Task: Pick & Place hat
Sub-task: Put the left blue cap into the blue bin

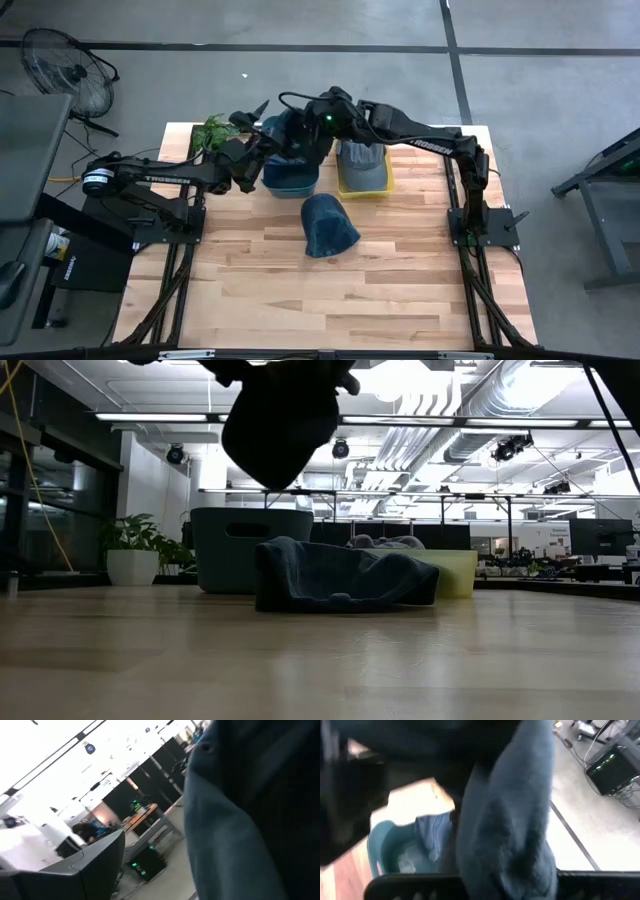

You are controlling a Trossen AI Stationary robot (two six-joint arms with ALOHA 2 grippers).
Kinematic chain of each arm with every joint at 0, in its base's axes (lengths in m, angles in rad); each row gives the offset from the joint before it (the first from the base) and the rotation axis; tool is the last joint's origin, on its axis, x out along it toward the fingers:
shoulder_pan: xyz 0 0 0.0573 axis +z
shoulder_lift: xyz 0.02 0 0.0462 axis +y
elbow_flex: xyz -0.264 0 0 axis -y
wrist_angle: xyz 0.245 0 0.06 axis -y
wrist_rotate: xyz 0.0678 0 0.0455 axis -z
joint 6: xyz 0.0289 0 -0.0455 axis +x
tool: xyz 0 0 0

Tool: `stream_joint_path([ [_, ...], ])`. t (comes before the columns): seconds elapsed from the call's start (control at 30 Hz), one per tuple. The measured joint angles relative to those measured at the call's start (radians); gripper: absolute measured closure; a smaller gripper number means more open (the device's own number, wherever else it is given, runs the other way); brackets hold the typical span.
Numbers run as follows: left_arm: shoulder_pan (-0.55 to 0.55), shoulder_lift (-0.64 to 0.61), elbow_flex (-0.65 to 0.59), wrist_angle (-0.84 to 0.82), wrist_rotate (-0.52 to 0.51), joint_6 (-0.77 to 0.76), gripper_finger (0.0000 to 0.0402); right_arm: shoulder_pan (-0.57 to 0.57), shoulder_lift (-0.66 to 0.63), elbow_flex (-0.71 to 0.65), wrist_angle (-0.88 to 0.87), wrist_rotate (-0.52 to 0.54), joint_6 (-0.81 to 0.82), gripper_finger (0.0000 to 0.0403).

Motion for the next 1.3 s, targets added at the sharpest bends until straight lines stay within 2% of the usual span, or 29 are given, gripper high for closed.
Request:
stream_joint_path([
  [0.17,-0.001,0.000,0.000,-0.002,-0.098,0.071,0.0078,0.004,0.000,0.000,-0.057,0.022,-0.018,0.0403],
  [0.3,-0.007,0.000,0.000,-0.003,-0.119,0.090,0.0078,0.004,0.000,0.000,-0.068,0.041,-0.037,0.0403],
  [0.47,-0.050,0.000,0.000,-0.003,-0.046,0.086,0.0078,0.001,0.000,0.000,-0.061,0.045,-0.038,0.0403],
  [0.77,-0.095,0.009,0.002,-0.003,-0.028,0.061,0.0078,-0.004,0.000,0.000,-0.054,0.043,-0.042,0.0403],
  [0.9,-0.091,0.009,0.002,0.008,-0.009,0.056,0.0078,-0.005,0.000,0.000,-0.054,0.008,-0.063,0.0403],
  [1.3,-0.092,0.008,0.002,-0.011,0.148,0.056,0.0078,0.001,0.008,0.000,-0.067,-0.077,-0.130,0.0403],
])
